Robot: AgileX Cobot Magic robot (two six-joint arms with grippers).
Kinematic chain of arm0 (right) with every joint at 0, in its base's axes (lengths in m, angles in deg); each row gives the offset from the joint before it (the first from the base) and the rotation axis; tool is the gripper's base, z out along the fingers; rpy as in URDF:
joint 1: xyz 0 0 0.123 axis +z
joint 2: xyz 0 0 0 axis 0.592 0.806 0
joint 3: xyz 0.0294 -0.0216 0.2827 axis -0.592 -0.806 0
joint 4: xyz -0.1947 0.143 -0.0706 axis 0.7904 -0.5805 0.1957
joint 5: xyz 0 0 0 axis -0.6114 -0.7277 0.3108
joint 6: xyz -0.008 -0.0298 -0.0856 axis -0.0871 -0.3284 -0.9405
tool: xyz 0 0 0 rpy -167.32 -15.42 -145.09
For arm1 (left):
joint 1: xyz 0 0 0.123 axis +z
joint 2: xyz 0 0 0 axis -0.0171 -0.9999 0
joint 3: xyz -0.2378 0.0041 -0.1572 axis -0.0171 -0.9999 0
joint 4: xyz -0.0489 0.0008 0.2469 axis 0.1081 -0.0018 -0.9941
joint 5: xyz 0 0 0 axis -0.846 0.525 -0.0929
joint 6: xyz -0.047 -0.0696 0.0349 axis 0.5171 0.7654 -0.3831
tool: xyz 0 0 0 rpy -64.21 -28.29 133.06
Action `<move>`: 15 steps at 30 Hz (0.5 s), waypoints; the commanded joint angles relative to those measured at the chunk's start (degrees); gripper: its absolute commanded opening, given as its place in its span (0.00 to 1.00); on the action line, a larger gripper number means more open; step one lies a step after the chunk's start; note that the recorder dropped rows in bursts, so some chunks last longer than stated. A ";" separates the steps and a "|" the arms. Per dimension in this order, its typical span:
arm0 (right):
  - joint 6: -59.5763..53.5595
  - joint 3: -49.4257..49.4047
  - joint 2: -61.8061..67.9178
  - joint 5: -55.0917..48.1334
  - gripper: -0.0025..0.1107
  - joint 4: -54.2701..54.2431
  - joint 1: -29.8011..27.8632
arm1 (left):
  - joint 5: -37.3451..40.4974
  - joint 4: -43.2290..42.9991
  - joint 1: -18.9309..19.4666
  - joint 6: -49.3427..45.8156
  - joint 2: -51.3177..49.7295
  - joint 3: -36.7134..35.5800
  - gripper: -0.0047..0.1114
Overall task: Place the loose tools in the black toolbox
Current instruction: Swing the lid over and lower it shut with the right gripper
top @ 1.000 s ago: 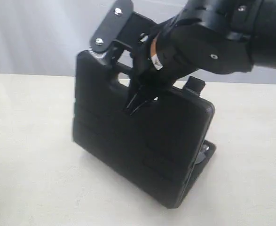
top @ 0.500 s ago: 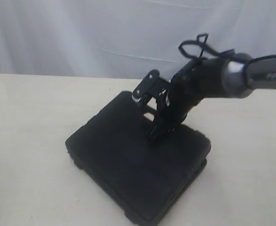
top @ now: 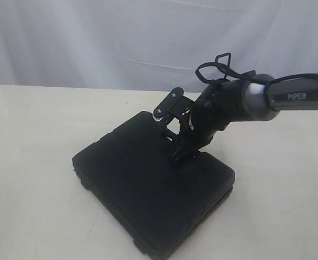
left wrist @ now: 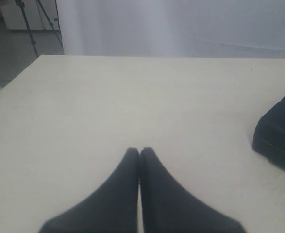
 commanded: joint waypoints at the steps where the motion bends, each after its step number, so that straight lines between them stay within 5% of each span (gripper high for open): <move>1: 3.37 -0.70 2.36 1.69 0.61 1.56 0.15 | -0.57 0.55 -0.27 0.11 0.07 -0.15 0.04; 15: 8.85 3.51 -0.76 -4.51 0.53 -0.32 0.15 | -0.57 0.55 -0.27 0.11 0.07 -0.15 0.04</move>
